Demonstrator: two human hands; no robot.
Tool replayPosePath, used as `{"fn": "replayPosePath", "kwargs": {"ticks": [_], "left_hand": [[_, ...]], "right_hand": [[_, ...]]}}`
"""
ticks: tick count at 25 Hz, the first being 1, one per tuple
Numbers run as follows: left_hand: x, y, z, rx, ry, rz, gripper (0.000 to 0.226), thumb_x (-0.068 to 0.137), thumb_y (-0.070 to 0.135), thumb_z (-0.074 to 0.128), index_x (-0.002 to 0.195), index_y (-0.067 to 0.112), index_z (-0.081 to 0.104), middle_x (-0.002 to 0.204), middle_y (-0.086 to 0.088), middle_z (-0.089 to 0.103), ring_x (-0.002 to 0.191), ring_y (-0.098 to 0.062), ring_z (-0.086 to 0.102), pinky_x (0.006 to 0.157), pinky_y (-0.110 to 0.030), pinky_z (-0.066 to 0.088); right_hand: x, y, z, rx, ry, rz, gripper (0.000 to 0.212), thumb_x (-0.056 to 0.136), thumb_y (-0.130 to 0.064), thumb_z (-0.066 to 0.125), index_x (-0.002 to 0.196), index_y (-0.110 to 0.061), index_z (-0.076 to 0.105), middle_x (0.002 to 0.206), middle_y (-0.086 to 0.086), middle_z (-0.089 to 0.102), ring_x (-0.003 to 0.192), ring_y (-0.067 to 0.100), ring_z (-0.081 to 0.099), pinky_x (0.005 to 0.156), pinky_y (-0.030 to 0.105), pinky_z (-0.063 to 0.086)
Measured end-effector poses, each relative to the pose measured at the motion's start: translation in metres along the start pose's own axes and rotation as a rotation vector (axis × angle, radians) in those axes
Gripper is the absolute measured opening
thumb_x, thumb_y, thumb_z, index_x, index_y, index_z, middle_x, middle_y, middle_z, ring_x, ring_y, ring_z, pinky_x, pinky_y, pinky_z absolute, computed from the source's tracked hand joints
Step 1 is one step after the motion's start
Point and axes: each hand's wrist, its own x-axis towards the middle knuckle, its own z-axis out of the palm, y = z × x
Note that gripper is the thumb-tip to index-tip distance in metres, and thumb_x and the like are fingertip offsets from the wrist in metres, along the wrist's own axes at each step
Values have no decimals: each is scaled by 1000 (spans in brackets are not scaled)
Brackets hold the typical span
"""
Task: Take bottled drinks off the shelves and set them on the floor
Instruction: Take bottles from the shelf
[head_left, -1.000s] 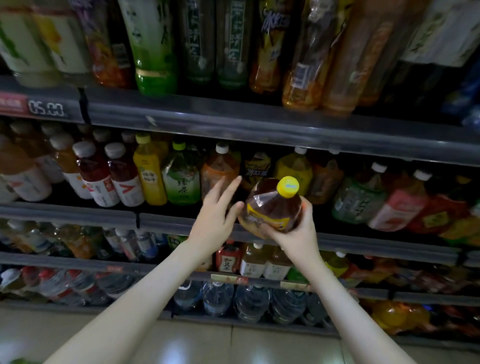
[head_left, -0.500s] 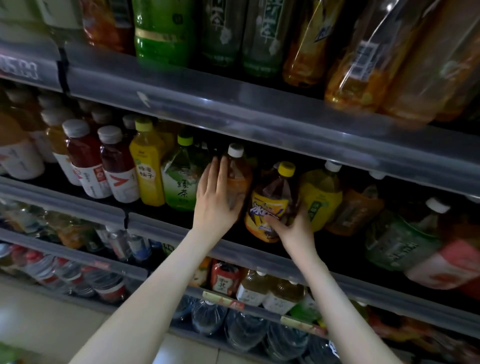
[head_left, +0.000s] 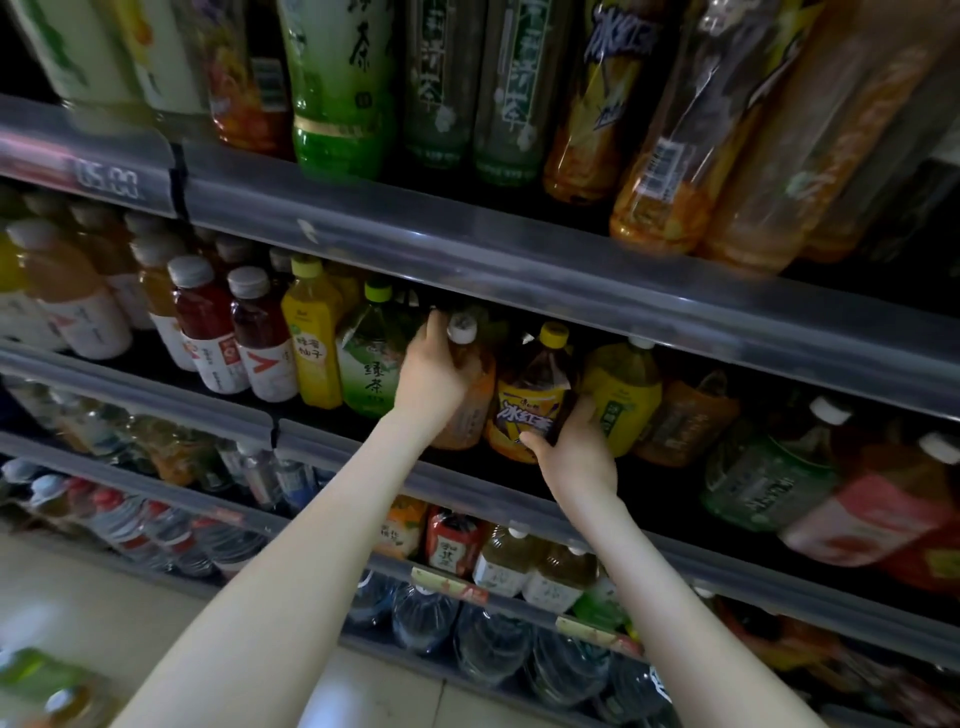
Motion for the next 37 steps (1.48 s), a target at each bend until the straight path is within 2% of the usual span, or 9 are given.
{"fn": "replayPosePath", "kwargs": {"ticks": [3,6,11,16,20,24,30,33,37], "left_hand": [[-30,5,-21,50,-38,56,38,87,21,65,118,5,48,111,-12,63,102,-28,60,75,-25,42],[-67,-6,-41,250,-79,285,38,90,28,61,118,4,54,114,-12,63,100,-27,62,71,-28,48],[-81,-2,-56,314,-36,558,38,86,29,53,114,4,52,110,-14,66,95,-25,67,59,-24,54],[-111,41,-47,188,-20,764,27,90,14,54,113,3,62,115,-13,67,114,-25,60,96,-36,50],[-132,68,-9,89,-75,907,27,93,16,53,118,6,55,119,-11,65,115,-22,60,101,-34,45],[-131,94,44,17,-178,896,31,90,20,55,118,7,54,116,-12,66,109,-21,61,89,-28,50],[-118,126,106,-7,-96,860,30,89,23,53,116,12,49,110,-9,68,103,-16,62,77,-21,51],[-110,129,125,25,-113,754,36,84,34,54,113,13,51,99,-8,71,85,-19,69,57,-24,53],[-92,146,140,52,-207,511,41,86,28,63,117,2,59,95,-16,69,75,-31,68,53,-26,47]], "right_hand": [[-30,-18,-7,266,-21,-212,93,79,-32,76,147,-21,14,147,8,33,135,24,36,103,38,44],[-42,-38,5,166,-278,-395,114,73,-34,81,151,-33,-2,158,-1,12,144,22,14,114,40,24],[-45,-52,4,307,-268,-328,96,76,-36,79,149,-28,16,149,5,33,134,23,39,102,32,37],[-77,-17,-33,466,-148,-280,86,78,-27,78,145,-30,24,147,-9,31,122,4,39,95,19,37],[-95,40,-56,422,-60,-216,85,73,-21,83,141,-22,34,137,-7,40,115,-2,42,84,-3,32],[-90,93,-77,358,2,-97,87,73,-24,82,143,-15,32,142,2,41,126,14,44,92,10,32],[-54,132,-104,299,58,-57,87,77,-27,79,146,-15,28,142,8,42,124,24,47,93,28,41],[-40,149,-106,276,-11,-44,88,75,-30,80,146,-23,29,142,3,44,126,21,48,100,36,45],[-29,158,-109,192,2,-53,79,84,-27,71,148,-27,25,148,5,35,130,24,42,102,40,45]]}}
